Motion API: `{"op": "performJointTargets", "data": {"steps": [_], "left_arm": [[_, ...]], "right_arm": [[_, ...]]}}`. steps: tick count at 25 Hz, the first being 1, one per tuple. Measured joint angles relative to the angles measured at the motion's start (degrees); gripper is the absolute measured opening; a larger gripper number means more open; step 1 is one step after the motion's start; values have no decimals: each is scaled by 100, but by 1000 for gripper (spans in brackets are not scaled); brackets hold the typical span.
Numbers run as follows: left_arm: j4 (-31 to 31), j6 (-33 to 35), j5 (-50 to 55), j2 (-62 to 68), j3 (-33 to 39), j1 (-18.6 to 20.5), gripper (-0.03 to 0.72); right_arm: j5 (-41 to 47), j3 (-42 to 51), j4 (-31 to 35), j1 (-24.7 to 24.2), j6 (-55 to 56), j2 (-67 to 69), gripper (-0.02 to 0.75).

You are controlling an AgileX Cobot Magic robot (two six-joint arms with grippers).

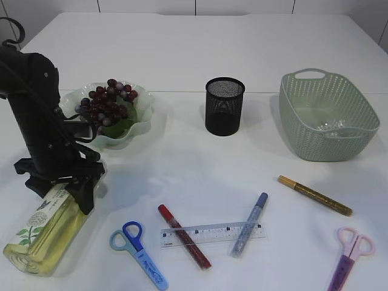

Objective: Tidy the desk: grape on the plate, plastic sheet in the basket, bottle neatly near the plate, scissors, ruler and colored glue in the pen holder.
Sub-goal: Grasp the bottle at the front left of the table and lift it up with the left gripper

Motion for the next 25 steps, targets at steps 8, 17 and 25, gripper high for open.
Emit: {"op": "performJointTargets", "data": {"steps": [8,17,25], "left_arm": [[-8,0,-121,0,0,10,453],[242,-598,-763,-394,374,10,453],[461,-916,-1051,-1604,676,10,453]], "right_arm": [[0,0,0,0,0,0,512],[0,0,0,0,0,0,512],[0,0,0,0,0,0,512]]}}
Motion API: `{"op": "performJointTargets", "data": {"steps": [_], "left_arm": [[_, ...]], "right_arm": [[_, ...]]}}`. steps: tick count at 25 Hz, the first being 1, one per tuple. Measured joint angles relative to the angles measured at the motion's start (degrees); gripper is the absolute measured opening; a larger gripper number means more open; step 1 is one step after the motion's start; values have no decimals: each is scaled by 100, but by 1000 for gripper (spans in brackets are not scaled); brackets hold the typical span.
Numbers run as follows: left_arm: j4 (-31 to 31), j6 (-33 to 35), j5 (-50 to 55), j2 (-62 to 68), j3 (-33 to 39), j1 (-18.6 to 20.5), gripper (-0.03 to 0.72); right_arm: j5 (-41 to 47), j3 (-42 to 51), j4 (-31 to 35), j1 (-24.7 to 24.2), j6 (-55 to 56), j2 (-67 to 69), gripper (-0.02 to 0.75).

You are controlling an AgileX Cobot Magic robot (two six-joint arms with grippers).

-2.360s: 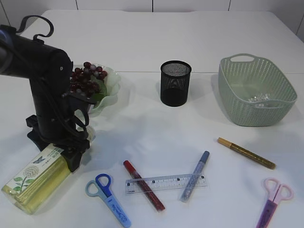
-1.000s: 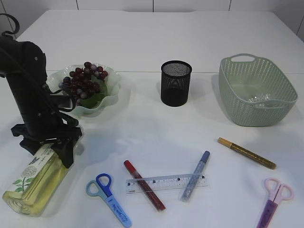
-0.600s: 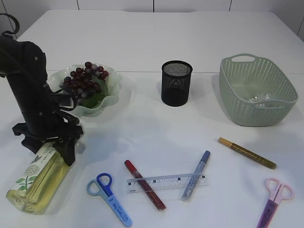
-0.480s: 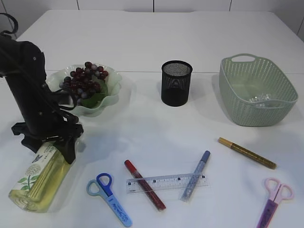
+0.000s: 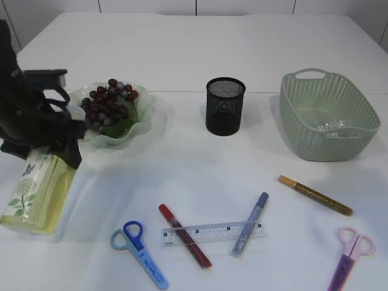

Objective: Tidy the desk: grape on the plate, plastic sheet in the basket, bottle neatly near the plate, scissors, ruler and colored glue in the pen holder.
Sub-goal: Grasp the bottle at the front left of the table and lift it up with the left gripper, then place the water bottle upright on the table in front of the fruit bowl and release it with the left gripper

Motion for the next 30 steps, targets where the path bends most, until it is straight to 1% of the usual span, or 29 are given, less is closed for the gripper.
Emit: {"op": "performJointTargets", "data": {"steps": [3,5,7,10,13,15,18,21,23,26,30], "left_arm": [[122,-238,-345,-475,168,0,453],[364,-536,-745,-801,412,0,453],[666,-919,-1163,-1169,755,0,453],[1204,-1454,-1953,-1732,1475,0,452],[1629,-1659,-2922,-2267,2147,0,452],[1847,-1686,-3709,-2540,2532,0,452],[1988,-1715,-4934,-2682,3070,0,452],[2012,-1714,-6109,-2671,3533,0,453],[1998,-1590,-6660,-2576,3698,0,453],[1779,-1098,-7361,-2342,3764,0,453],[1198,-473,-8252,-1984,3775,0,453]], "right_arm": [[0,0,0,0,0,0,512],[0,0,0,0,0,0,512],[0,0,0,0,0,0,512],[0,0,0,0,0,0,512],[0,0,0,0,-4,0,512],[0,0,-12,0,-4,0,512],[0,0,-110,0,-4,0,512],[0,0,-227,0,-4,0,512],[0,0,-262,0,-13,0,512],[0,0,-261,0,-62,0,512],[0,0,-261,0,-81,0,512]]}}
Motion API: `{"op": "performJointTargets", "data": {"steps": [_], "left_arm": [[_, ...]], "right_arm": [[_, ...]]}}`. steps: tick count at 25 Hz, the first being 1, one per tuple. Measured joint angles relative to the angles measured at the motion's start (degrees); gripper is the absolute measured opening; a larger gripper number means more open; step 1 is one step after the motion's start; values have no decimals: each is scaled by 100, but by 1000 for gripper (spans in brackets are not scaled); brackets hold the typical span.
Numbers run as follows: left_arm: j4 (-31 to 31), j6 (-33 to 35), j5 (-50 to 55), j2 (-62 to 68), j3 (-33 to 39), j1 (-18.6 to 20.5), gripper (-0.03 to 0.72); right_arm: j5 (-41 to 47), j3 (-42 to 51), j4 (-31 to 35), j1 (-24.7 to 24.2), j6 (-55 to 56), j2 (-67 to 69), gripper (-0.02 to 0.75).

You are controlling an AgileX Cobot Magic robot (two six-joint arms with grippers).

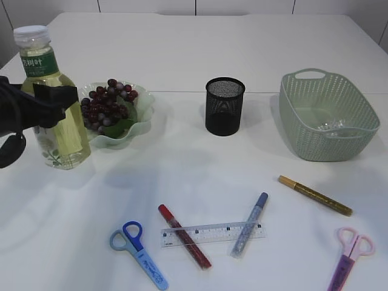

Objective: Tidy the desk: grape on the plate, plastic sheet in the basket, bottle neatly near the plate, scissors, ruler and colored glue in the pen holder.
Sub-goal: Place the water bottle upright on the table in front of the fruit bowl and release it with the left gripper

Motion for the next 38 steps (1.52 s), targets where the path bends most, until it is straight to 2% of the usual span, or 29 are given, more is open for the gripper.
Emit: {"op": "performJointTargets", "data": {"steps": [7,14,18,25,31,38], "left_arm": [[-537,435,-1250,702,0,0,452],[-1238,686,-2883,906,630,0,453],[-1484,730,-2923,941,844,11,452],[-1354,732,-2970,1023,854,11,453],[-1275,732,-2970,1608,842,11,452],[-988,732,-2961,2146,514,11,452]], "right_arm": [[0,0,0,0,-155,0,512],[0,0,0,0,-244,0,512],[0,0,0,0,-244,0,512],[0,0,0,0,-274,0,512],[0,0,0,0,-274,0,512],[0,0,0,0,-274,0,512]]}}
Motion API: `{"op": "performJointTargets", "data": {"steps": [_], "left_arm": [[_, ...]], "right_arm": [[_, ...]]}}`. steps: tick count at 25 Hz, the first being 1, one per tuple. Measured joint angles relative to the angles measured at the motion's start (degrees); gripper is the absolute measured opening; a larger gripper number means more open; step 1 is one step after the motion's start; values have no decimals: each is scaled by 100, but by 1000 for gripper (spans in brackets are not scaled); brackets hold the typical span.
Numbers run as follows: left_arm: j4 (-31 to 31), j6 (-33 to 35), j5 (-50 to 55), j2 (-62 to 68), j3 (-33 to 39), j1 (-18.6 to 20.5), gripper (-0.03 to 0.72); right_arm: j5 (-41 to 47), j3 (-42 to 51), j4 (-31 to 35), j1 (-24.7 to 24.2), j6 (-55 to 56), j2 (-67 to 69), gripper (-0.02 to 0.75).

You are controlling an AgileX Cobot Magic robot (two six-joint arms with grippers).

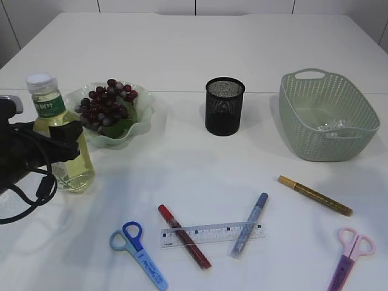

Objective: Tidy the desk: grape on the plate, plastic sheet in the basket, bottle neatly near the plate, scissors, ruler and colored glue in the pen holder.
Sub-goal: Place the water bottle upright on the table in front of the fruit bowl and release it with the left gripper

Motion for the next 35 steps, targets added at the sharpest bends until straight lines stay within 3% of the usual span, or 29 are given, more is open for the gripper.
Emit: {"op": "performJointTargets", "data": {"steps": [20,23,28,35], "left_arm": [[311,19,-304,579,-365,0,454],[400,19,-304,579,-365,0,492],[426,19,-360,579,-377,0,621],[426,19,-431,536,-397,0,635]], "right_arm": [[0,0,0,0,-24,0,512],[0,0,0,0,-24,0,512],[0,0,0,0,-24,0,512],[0,0,0,0,-24,0,512]]}}
